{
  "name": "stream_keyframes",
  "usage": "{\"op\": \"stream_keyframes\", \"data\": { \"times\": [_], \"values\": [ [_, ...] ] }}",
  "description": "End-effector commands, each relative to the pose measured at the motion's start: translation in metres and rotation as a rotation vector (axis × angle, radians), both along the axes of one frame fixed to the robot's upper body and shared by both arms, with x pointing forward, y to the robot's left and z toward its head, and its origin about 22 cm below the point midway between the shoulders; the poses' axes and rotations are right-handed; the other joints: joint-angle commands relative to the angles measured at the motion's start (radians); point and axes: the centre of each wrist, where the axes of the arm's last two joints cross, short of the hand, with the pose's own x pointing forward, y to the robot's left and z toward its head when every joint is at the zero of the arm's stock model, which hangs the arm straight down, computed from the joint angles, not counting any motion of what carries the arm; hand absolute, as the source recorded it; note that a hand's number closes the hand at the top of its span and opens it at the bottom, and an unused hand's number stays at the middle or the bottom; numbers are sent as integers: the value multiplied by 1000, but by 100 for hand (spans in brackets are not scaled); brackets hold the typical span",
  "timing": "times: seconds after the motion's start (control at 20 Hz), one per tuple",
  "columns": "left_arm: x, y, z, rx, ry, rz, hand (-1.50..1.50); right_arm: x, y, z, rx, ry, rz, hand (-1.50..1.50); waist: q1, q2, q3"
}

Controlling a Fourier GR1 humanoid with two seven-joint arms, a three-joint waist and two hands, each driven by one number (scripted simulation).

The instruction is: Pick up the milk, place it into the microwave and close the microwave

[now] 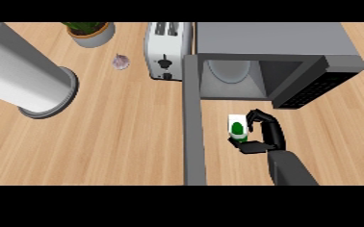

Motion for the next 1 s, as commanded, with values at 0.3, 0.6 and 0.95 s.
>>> {"op": "stream_keyframes", "data": {
  "times": [0.3, 0.6, 0.95],
  "values": [
    [-5, -6, -1, 2, 23, -15, -150, 57, 21, 47, -58, -127, -35, 150, -8, -3, -1],
    [6, 6, 0, 8, 7, -9, -150, 105, -1, 99, -116, -113, -22, 150, 10, 4, 0],
    [11, 4, 6, 27, 19, -30, -150, 130, 0, 128, -143, -87, -60, 150, 39, 18, 1]
  ]
}}
